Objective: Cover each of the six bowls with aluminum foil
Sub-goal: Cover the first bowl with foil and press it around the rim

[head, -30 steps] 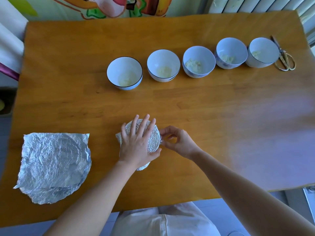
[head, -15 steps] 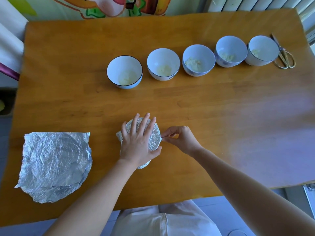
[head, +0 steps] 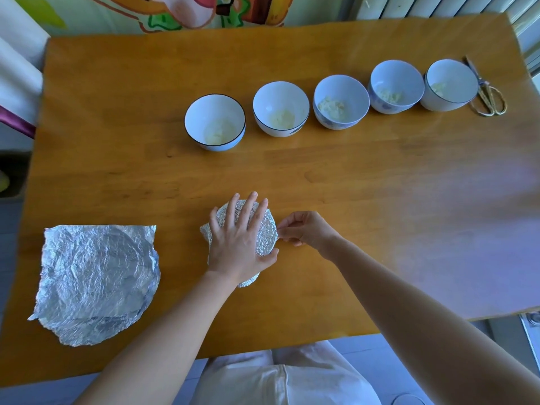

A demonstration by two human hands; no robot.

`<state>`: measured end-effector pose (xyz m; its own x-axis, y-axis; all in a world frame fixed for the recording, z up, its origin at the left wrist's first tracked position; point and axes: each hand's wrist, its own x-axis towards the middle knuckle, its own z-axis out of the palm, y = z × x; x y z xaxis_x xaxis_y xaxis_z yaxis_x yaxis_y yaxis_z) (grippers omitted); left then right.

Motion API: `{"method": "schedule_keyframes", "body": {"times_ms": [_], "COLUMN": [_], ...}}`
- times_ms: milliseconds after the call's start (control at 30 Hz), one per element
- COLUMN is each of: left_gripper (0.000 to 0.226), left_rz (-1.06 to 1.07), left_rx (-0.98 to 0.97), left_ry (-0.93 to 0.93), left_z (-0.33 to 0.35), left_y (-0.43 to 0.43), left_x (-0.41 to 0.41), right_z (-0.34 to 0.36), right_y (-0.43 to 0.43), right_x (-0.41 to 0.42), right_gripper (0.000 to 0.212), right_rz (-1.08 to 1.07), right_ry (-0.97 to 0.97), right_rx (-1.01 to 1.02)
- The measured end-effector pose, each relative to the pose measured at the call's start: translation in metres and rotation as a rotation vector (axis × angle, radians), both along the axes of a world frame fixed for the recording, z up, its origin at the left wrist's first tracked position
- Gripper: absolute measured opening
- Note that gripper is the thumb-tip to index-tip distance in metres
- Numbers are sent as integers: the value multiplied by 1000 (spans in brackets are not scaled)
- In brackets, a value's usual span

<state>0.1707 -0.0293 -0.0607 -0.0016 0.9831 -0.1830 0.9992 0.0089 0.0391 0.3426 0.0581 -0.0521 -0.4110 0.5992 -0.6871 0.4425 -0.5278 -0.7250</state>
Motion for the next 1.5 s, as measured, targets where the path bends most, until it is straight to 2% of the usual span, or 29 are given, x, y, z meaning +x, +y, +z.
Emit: {"method": "schedule_keyframes", "body": {"times_ms": [233,400,500,633,833,933,1000,1067,1167,1267,1367,1500], "left_gripper": [96,98,101,112,132,131,124,115,105,97,93,94], "left_rz": [10,57,154,303,563,634,536,332,123,84,87,105], "left_rx": [1,-4,3,1,-57,-87,-26,31,17,-6,10,0], "left_ry": [-11,-10,-33,-77,-241,-350,-318,-222,-125,-80,-65,-50], "left_z": [0,0,4,8,14,18,21,17,6,0,0,1], "left_y": [1,0,0,1,-4,-15,-23,-24,-18,-16,-16,-16], "left_x": [1,4,10,19,24,26,23,16,1,-7,-6,-6], "right_z": [-2,6,3,-3,1,0,-1,-3,-2,3,5,1], "right_y": [-6,-18,-25,-17,4,11,14,15,15,12,5,-7], "right_x": [-3,0,-4,-19,-37,-44,-48,-50,-50,-43,-28,-13], "right_gripper": [3,18,20,17,11,11,14,12,11,21,22,21], "right_rz": [3,-101,-115,-169,-58,21,51,79,101,71,49,195], "right_ry": [-118,40,99,-10,-52,-66,-60,-58,-59,-27,39,7], "right_rx": [195,97,65,126,151,185,203,223,233,192,174,293]}}
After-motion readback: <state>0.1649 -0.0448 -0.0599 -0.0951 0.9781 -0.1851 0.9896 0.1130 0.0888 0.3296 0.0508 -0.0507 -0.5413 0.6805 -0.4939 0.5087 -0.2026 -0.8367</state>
